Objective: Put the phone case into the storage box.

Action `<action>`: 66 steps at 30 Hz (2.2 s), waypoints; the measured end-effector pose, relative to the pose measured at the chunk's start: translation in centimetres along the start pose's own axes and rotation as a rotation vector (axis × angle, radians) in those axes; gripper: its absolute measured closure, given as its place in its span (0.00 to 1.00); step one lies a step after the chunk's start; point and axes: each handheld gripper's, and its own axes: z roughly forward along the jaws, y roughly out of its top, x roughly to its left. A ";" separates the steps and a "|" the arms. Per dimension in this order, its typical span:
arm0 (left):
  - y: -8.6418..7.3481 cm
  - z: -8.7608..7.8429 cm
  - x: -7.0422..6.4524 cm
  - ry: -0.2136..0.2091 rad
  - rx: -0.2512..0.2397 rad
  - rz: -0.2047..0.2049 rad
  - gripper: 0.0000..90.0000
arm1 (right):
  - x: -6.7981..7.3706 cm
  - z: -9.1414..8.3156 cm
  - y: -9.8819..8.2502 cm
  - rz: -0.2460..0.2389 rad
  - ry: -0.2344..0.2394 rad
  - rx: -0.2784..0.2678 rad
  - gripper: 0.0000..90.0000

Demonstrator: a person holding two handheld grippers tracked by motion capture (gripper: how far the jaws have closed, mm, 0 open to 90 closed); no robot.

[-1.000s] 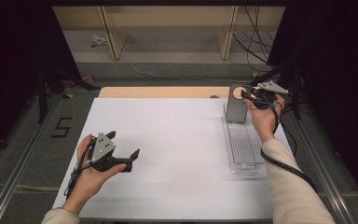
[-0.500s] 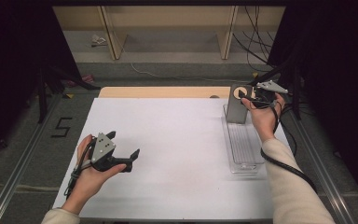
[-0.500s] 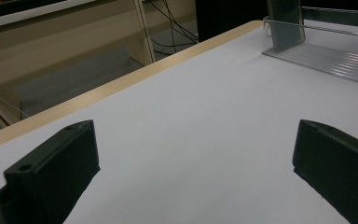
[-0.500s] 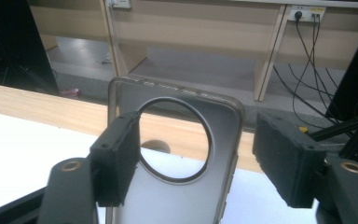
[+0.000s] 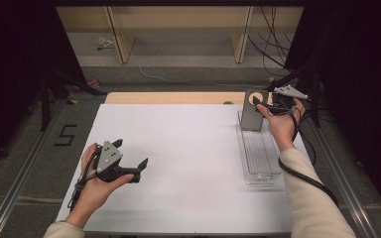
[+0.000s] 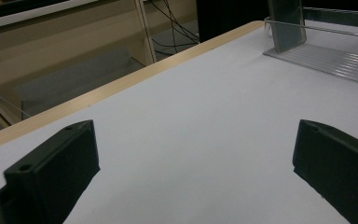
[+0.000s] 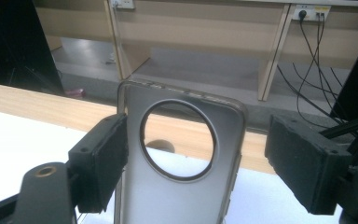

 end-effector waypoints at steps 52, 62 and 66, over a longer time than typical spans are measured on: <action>-0.1 -0.1 0.0 -0.006 0.000 -0.013 0.00 | 0.9 -6.1 -0.4 -0.003 0.028 -0.012 0.21; -0.1 -0.1 0.0 -0.009 0.000 -0.010 0.00 | 1.9 -6.9 -0.6 -0.026 0.071 -0.006 0.20; -0.1 -0.1 0.0 -0.011 0.001 -0.010 0.00 | 2.2 -7.4 -0.7 -0.037 0.092 -0.012 0.20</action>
